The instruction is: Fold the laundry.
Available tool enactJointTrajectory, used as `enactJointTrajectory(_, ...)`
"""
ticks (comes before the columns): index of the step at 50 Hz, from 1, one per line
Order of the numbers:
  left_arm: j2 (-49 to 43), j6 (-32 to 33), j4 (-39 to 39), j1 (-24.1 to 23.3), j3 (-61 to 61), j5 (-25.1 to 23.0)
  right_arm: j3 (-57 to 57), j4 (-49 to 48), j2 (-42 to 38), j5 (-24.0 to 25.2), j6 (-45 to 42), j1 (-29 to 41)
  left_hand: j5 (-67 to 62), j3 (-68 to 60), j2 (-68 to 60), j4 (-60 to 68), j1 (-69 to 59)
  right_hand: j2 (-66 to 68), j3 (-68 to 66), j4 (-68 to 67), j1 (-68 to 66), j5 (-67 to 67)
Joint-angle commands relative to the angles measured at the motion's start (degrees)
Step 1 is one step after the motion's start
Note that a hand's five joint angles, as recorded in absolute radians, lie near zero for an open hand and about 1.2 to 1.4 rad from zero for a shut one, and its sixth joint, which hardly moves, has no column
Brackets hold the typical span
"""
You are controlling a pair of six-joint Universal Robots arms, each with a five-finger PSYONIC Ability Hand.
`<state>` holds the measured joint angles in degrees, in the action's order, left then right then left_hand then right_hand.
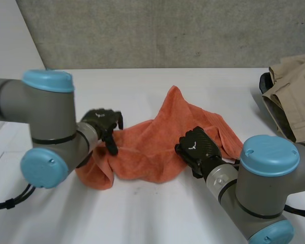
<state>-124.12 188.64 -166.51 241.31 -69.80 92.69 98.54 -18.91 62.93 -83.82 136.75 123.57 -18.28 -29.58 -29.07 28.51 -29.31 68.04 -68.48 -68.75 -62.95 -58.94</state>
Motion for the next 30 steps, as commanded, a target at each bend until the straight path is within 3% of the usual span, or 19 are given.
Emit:
enactJointTrajectory(1, -6.48, 1.99, 3.03, -0.05, 3.26, 1.87, -0.02, -0.07, 0.0, -0.03, -0.08, 0.0, -9.47, -8.17, -8.68, 9.23, -8.44, 11.96, -11.52, -11.25, -17.05, -11.06)
enactJointTrajectory(4, -6.22, 2.7, 3.03, -0.05, 2.91, 3.02, -0.19, -0.07, 0.09, -0.2, -0.08, 0.0, -32.3, -31.01, -31.52, 32.07, -31.28, 11.96, -11.52, -11.25, -17.05, -11.06)
enactJointTrajectory(5, -6.13, 2.96, 2.94, -0.31, 2.48, 3.37, -0.19, -0.07, 0.09, -0.2, -0.08, 0.0, -49.71, -48.41, -48.93, 49.48, -48.69, 11.96, -11.52, -11.25, -17.05, -11.06)
enactJointTrajectory(6, -5.96, 3.05, 2.94, -0.48, 2.38, 3.55, -0.28, -0.07, 0.09, -0.2, -0.08, 0.0, -51.7, -50.4, -50.91, 51.46, -50.67, 11.96, -11.52, -11.25, -17.05, -11.06)
enactJointTrajectory(12, 0.09, 3.05, 2.68, -1.01, 1.6, 3.82, -0.89, 0.54, 2.28, -0.47, 0.44, 0.0, -51.72, -50.42, -50.93, 51.49, -50.69, 11.96, -11.52, -11.25, -17.05, -11.06)
enactJointTrajectory(13, 2.89, 2.96, 2.33, -1.01, 0.81, 3.73, -0.98, 0.72, 2.72, -0.47, 0.79, 0.0, -51.72, -50.42, -50.93, 51.49, -50.69, 2.69, -2.25, -1.98, -7.78, -1.79)
enactJointTrajectory(14, 4.31, 2.96, 2.07, -0.93, 0.45, 3.64, -1.07, 1.06, 3.25, -0.47, 1.4, -0.09, -51.72, -50.42, -50.93, 51.49, -50.69, -17.55, 17.99, 18.26, 12.46, 18.45)
enactJointTrajectory(15, 5.63, 2.96, 1.71, -0.92, 0.1, 3.64, -1.33, 2.11, 4.65, -0.47, 3.15, -0.44, -51.72, -50.42, -50.93, 51.49, -50.69, -58.04, 58.48, 58.75, 52.95, 58.94)
enactJointTrajectory(22, 16.62, 2.7, 0.22, -1.8, -1.4, 3.38, -6.07, 11.86, 11.77, 0.5, 17.38, -11.14, -51.72, -50.42, -50.93, 51.49, -50.69, -58.04, 58.48, 58.75, 52.95, 58.94)
enactJointTrajectory(26, 21.28, 2.61, 0.22, -2.15, -1.48, 3.29, -10.29, 21.87, 12.57, 4.09, 28.54, -20.8, -51.72, -50.42, -50.93, 51.49, -50.69, -58.04, 58.48, 58.75, 52.95, 58.94)
enactJointTrajectory(30, 24.01, 2.52, 0.22, -2.68, -0.96, 3.29, -10.39, 28.39, 12.57, 8.67, 33.66, -26.62, -51.72, -50.42, -50.93, 51.49, -50.69, -58.04, 58.48, 58.75, 52.95, 58.94)
